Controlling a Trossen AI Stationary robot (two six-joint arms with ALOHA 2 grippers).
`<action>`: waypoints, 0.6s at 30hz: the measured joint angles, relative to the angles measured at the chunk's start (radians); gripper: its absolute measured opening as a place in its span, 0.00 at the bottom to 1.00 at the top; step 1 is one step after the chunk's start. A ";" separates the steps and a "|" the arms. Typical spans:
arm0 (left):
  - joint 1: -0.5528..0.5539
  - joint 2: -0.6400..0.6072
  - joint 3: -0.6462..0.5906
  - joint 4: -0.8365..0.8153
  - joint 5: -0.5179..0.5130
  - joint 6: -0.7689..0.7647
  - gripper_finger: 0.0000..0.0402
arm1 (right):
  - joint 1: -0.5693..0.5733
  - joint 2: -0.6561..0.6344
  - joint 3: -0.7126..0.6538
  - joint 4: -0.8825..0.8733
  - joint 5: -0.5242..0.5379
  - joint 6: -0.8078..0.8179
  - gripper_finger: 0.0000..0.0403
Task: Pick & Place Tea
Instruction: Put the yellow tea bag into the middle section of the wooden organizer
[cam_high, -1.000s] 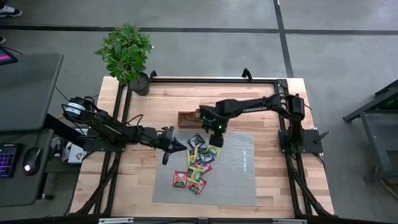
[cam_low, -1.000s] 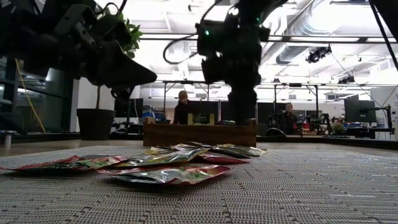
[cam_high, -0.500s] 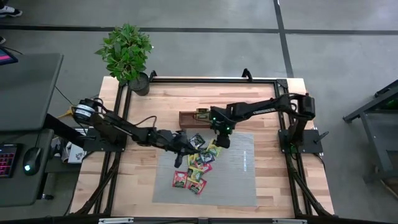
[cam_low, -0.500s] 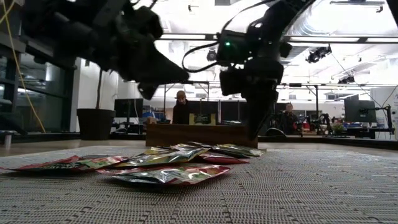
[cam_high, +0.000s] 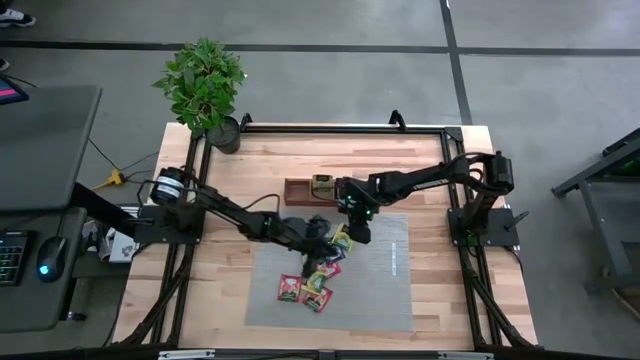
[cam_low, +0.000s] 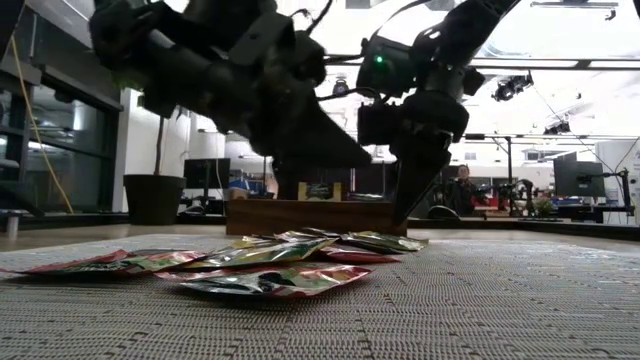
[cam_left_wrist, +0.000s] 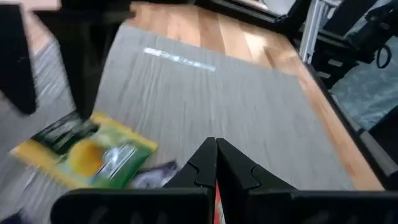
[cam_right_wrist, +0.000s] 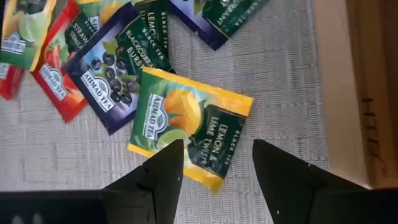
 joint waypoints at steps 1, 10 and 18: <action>0.000 0.013 0.016 -0.013 0.008 -0.002 0.00 | 0.000 0.000 0.000 0.002 0.001 0.001 0.47; 0.000 0.073 0.104 -0.197 -0.040 -0.001 0.00 | 0.009 0.001 0.000 -0.004 0.055 0.012 0.47; 0.001 0.096 0.132 -0.237 -0.084 -0.002 0.00 | 0.013 -0.002 0.000 -0.056 0.061 0.119 0.47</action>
